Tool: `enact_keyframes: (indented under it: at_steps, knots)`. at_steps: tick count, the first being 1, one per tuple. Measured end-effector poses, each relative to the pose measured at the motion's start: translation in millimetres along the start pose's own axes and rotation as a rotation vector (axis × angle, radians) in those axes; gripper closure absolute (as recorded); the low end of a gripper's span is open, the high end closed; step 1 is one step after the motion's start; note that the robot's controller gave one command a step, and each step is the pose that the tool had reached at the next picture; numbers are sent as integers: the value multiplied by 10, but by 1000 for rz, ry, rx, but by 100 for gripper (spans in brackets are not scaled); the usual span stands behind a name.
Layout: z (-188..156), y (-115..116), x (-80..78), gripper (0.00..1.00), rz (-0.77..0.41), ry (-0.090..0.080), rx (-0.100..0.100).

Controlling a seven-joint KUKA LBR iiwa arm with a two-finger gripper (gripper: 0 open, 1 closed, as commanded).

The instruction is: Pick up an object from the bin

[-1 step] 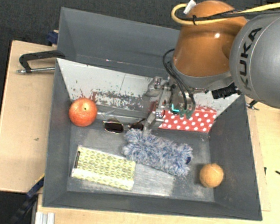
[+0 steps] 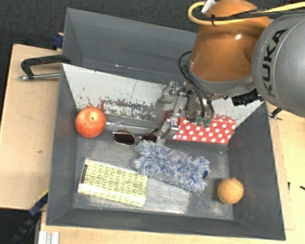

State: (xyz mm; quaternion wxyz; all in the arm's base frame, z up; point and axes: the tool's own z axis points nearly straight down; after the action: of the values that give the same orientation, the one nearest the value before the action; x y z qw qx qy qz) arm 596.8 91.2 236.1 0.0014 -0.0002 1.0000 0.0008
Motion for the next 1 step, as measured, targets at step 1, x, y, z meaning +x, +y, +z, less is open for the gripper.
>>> enact_keyframes:
  at_steps: [1]
  knots:
    - [740,-376,235,0,-57,-3,0]
